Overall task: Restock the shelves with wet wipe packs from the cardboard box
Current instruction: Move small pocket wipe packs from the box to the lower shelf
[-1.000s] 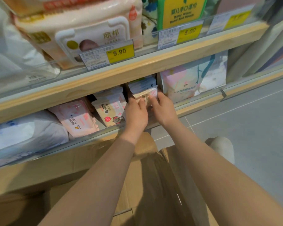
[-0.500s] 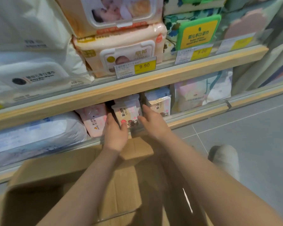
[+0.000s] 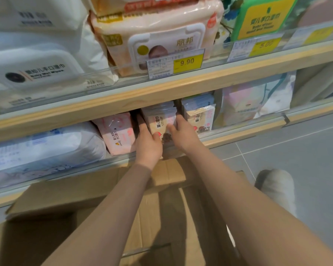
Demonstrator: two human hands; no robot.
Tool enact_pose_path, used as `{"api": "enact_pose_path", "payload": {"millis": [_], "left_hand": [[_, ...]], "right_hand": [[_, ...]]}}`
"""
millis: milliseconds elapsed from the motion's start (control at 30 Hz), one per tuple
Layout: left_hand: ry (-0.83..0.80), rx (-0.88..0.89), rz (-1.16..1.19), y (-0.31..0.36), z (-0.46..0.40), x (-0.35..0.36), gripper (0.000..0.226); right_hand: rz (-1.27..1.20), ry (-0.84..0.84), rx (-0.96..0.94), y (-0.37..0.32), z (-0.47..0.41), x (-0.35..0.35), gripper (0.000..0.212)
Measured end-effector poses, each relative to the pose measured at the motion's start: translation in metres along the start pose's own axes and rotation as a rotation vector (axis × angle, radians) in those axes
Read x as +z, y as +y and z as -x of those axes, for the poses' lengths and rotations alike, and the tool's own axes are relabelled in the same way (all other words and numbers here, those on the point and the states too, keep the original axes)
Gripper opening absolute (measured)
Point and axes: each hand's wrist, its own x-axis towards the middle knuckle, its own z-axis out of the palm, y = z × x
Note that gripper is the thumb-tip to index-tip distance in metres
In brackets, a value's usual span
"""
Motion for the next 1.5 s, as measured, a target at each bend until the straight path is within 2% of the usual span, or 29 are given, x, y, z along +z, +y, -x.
{"api": "enact_pose_path", "payload": {"millis": [100, 300, 400, 500, 567, 700, 767, 900, 967, 1033, 1200, 1500], "left_hand": [[0.017, 0.012, -0.022, 0.001, -0.007, 0.001, 0.022], [0.073, 0.054, -0.052, -0.003, -0.007, 0.004, 0.018], [0.038, 0.047, -0.047, -0.003, -0.008, 0.001, 0.018], [-0.028, 0.041, -0.060, -0.002, 0.004, -0.009, 0.034], [-0.020, 0.064, -0.010, -0.006, 0.020, -0.022, 0.049], [0.162, 0.066, -0.047, -0.036, 0.044, -0.061, 0.054], [0.182, 0.027, -0.092, -0.055, 0.043, -0.071, 0.061], [-0.004, 0.002, -0.110, -0.061, 0.039, -0.074, 0.079], [-0.055, -0.019, -0.067, -0.061, 0.034, -0.072, 0.081], [-0.039, -0.002, -0.049, -0.064, 0.029, -0.071, 0.081], [0.009, 0.017, -0.024, -0.073, 0.024, -0.068, 0.082], [0.008, 0.010, -0.031, -0.065, 0.030, -0.071, 0.084]], "right_hand": [[-0.040, -0.026, -0.012, -0.001, -0.001, 0.002, 0.017], [0.016, 0.048, 0.011, -0.002, -0.008, 0.009, 0.021], [0.017, 0.033, 0.012, -0.004, -0.004, 0.008, 0.022], [0.045, 0.015, -0.025, -0.009, 0.011, 0.003, 0.017], [0.116, 0.043, -0.040, -0.008, 0.026, 0.001, 0.030], [0.147, 0.177, -0.119, -0.010, 0.053, 0.004, 0.039], [0.098, 0.117, -0.141, -0.022, 0.057, 0.011, 0.045], [0.120, -0.068, -0.160, -0.047, 0.047, 0.037, 0.043], [0.132, -0.115, -0.148, -0.054, 0.036, 0.053, 0.032], [0.116, -0.111, -0.101, -0.059, 0.025, 0.067, 0.018], [0.107, 0.002, -0.035, -0.061, 0.009, 0.083, 0.029], [0.079, -0.045, 0.032, -0.063, 0.014, 0.083, 0.030]]}}
